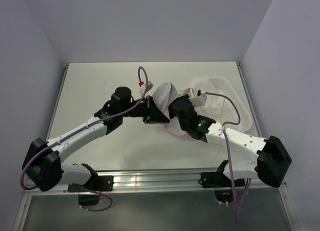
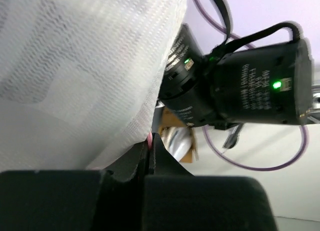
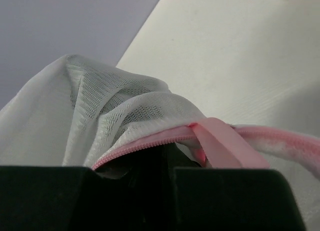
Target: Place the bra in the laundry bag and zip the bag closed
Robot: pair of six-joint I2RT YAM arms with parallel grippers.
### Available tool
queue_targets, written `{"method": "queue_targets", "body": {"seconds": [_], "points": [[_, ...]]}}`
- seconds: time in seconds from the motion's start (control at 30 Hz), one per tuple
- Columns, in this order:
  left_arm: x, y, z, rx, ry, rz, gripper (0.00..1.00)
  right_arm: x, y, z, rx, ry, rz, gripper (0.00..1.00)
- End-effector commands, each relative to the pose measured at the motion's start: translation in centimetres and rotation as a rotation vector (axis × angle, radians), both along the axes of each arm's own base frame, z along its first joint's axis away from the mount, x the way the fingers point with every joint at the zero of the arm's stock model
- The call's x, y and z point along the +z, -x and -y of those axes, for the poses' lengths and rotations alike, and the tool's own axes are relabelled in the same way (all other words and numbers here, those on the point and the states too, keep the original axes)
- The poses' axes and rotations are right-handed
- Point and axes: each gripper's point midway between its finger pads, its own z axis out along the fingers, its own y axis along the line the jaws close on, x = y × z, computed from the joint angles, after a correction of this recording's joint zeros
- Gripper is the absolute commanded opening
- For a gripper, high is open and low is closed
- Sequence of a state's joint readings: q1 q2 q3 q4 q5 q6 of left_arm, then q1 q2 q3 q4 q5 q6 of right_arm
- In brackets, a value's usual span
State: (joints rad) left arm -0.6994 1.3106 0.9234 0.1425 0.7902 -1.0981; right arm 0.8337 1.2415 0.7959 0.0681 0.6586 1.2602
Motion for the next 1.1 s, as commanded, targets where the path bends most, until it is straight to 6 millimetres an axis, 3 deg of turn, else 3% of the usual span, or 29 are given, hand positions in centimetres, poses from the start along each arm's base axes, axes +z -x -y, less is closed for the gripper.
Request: {"method": "queue_targets", "body": {"seconds": [0.0,0.1,0.2,0.37,0.63,0.8,0.93,1.07], "points": [[3.1,1.1,0.0,-0.053,0.123,0.000,0.00,2.5,-0.3,3.0,-0.159,0.033,0.016,0.00],[3.3,1.5,-0.3,-0.041,0.192,-0.102,0.00,2.3,-0.2,3.9,-0.219,0.125,-0.020,0.00],[3.2,0.1,-1.0,0.042,0.194,-0.112,0.00,0.9,-0.1,4.1,-0.241,0.241,-0.085,0.00],[-1.2,-3.3,-4.0,0.254,0.022,-0.195,0.00,-3.1,0.8,4.0,-0.181,0.445,-0.183,0.00],[-3.2,-1.8,-5.7,0.287,0.061,-0.360,0.00,-10.0,4.8,5.5,-0.092,0.682,-0.338,0.00],[-5.4,-2.0,-6.5,0.340,-0.023,-0.382,0.00,-10.5,5.3,4.8,0.004,0.748,-0.355,0.01],[-7.3,-2.5,-7.0,0.377,-0.056,-0.427,0.00,-10.0,5.1,3.4,0.067,0.819,-0.366,0.11],[-8.9,-3.5,-7.6,0.409,-0.074,-0.484,0.00,-10.9,5.2,2.3,0.146,0.895,-0.393,0.17]]}}
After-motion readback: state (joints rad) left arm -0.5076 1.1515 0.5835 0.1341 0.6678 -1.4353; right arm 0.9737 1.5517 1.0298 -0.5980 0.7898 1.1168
